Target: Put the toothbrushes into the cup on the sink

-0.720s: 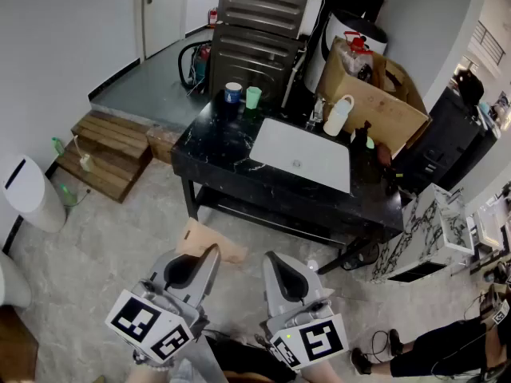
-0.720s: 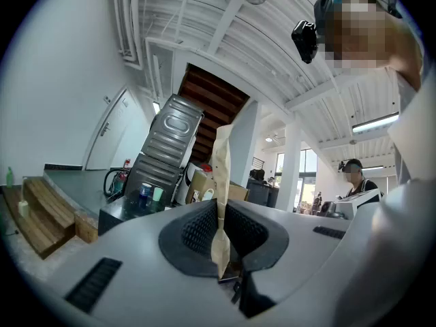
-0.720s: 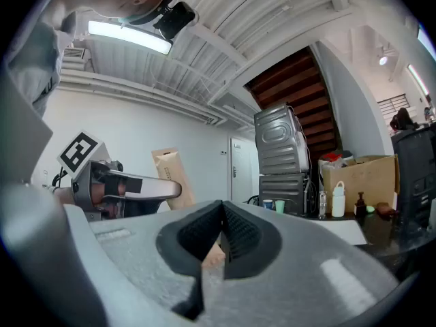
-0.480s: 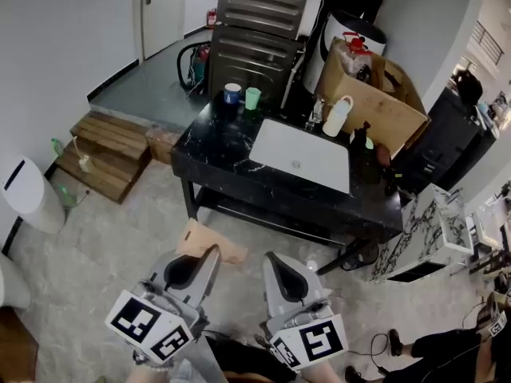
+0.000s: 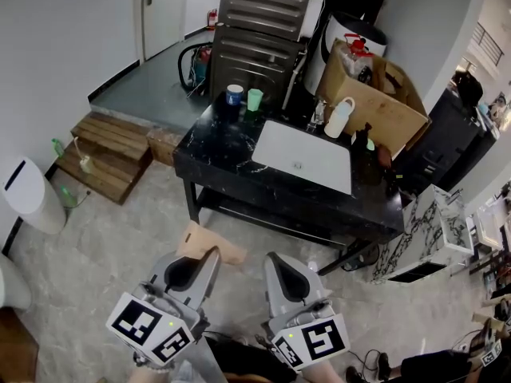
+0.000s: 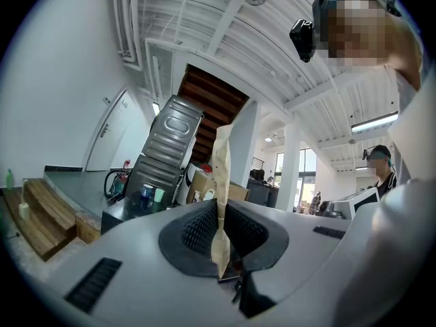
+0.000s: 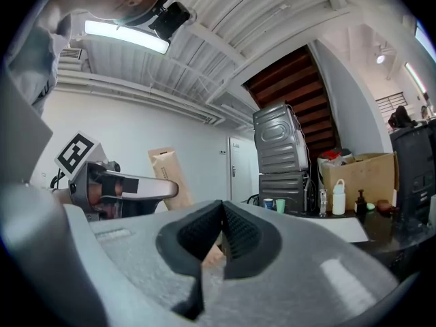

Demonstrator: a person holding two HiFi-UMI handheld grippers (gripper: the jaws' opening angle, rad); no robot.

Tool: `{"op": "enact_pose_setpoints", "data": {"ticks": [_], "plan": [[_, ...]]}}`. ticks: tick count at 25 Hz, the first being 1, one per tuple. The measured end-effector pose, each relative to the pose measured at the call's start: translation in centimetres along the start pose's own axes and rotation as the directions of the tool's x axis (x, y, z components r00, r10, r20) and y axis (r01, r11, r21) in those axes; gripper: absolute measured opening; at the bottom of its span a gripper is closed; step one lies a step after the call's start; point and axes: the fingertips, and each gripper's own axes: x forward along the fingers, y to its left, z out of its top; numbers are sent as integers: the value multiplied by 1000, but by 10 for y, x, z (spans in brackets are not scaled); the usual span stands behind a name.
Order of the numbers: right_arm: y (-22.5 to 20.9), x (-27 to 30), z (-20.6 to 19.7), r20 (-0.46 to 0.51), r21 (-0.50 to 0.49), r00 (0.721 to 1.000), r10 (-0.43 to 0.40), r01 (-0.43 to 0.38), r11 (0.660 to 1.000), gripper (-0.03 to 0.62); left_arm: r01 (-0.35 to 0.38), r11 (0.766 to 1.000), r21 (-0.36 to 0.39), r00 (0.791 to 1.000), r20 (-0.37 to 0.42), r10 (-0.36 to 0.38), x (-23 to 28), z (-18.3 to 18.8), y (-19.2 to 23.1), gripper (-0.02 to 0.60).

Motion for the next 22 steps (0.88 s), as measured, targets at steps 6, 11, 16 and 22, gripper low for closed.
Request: {"op": "enact_pose_setpoints", "data": {"ticks": [6, 11, 16, 22], "plan": [[24, 5, 3, 13, -20, 1000, 7, -7, 1000, -2, 5, 1000, 6, 1000, 10, -5, -18, 4, 12, 29], [41, 6, 3, 13, -21, 1000, 4, -4, 1000, -2, 10, 1000, 12, 1000, 19, -10, -32, 9, 19, 29], [56, 4, 1, 13, -13, 1000, -6, 6, 1000, -2, 14, 1000, 18, 1000, 24, -15, -49, 11, 22, 28], [73, -4, -1, 23, -15, 1000, -16, 16, 1000, -2, 25, 999, 29, 999, 28, -25, -67, 10, 22, 29]]}}
